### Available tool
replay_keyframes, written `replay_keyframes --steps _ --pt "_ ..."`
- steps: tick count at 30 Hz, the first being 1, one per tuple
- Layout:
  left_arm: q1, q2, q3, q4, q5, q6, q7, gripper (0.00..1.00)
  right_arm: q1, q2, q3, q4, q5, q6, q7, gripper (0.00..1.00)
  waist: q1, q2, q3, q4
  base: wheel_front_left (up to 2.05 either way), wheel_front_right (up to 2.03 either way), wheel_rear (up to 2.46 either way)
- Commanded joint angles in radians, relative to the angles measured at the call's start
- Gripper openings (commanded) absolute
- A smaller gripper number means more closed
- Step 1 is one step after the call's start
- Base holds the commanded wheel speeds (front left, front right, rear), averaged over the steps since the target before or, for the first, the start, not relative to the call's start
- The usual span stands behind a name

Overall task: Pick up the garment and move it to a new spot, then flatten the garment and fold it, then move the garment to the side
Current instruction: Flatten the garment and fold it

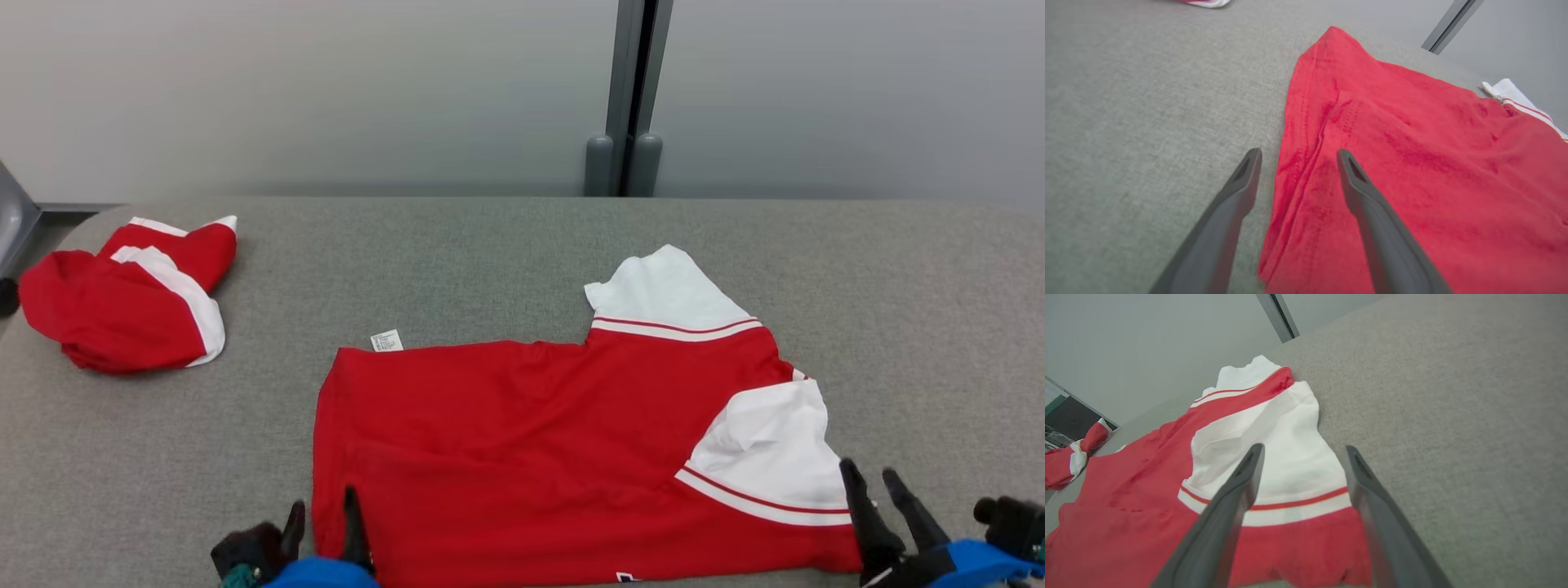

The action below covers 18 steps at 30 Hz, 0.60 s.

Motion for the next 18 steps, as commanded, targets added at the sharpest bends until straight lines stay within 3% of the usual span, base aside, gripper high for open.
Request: replay_keyframes --steps 1,5,18 --pt "-0.049 -0.001 -0.009 -0.032 0.005 0.004 0.000 1.00 -0.049 -0.015 -0.002 -0.025 -0.013 0.000 -0.005 1.00 0.0000 0.0000 0.028 0.005 0.00 0.00 0.00" --pt "-0.163 0.000 -0.020 -0.028 0.017 0.009 0.000 1.00 -0.152 -0.030 0.010 -0.053 -0.043 0.000 0.011 1.00 0.0000 0.0000 0.087 -0.001 0.00 0.00 0.00" --pt "-0.548 0.023 0.021 0.267 0.020 0.085 0.015 1.00 -0.456 -0.089 0.088 -0.108 -0.067 0.000 0.054 1.00 0.0000 0.0000 0.261 -0.032 0.00 0.00 0.00"
